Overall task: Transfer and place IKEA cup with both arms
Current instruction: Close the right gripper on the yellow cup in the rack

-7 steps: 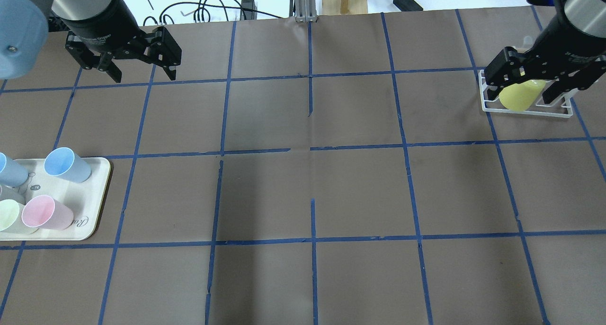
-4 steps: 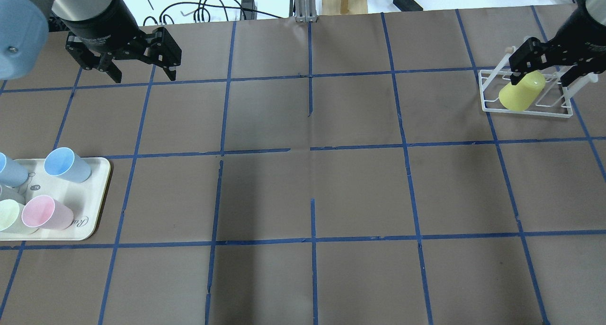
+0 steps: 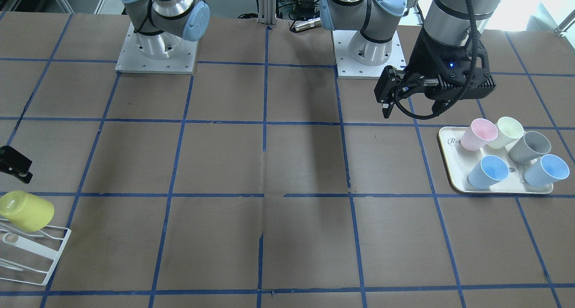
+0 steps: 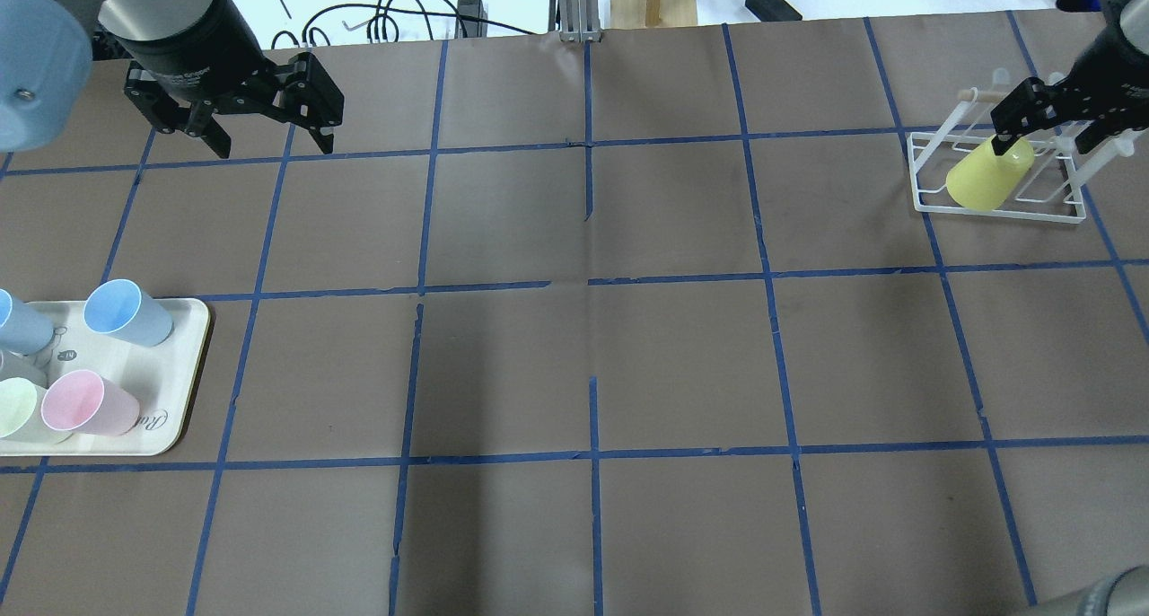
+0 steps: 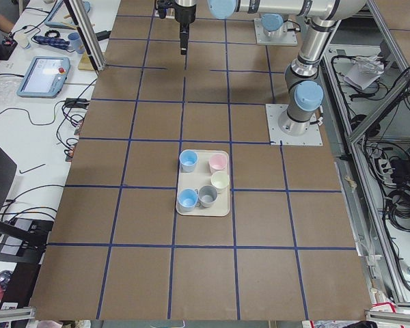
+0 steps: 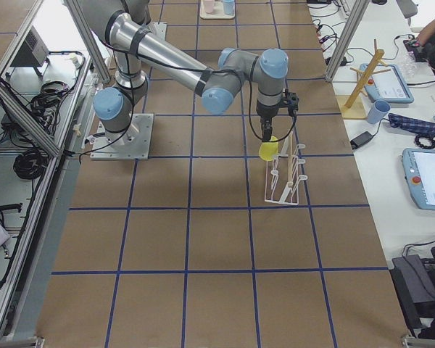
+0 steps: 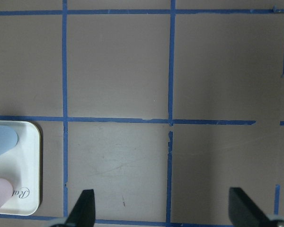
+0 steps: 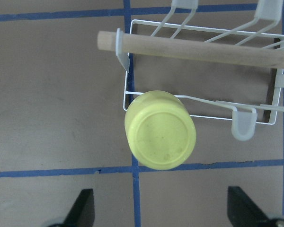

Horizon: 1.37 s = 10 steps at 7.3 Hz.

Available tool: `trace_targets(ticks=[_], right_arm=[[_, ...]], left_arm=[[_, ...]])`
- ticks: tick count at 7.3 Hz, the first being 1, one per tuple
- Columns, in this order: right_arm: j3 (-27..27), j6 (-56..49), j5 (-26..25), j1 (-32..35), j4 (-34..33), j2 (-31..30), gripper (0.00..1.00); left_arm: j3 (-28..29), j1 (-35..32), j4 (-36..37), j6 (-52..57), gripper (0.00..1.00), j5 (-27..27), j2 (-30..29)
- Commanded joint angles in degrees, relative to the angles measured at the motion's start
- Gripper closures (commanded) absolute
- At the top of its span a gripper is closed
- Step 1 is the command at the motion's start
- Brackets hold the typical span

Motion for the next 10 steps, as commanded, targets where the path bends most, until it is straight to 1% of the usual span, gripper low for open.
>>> trace_targets(ticks=[1,3,5,7,10], right_arm=[[0.1,0.1,0.2,-0.4,-4.4,4.1,0.0],[0.1,0.3,0.3,0.5,-4.0,3.9,0.0],[0.1,-0.1,3.7,0.5,-4.0,4.1,0.0],[-0.3,-0.3,3.4,0.5,-5.2,6.2,0.0],[-0.5,-0.3,3.5,0.5,-5.9,7.2,0.0]], left_arm=[[0.0,0.0,1.0,-0.1,0.0,-0.1,-0.2],[-0.1,0.0,0.9,-0.1,0.0,-0.2,-0.3],[-0.1,0.0,1.0,-0.1,0.0,-0.2,-0.3],[-0.1,0.0,1.0,0.0,0.0,-0.2,-0.3],[-0.1,0.0,1.1,0.0,0.0,-0.2,-0.5]])
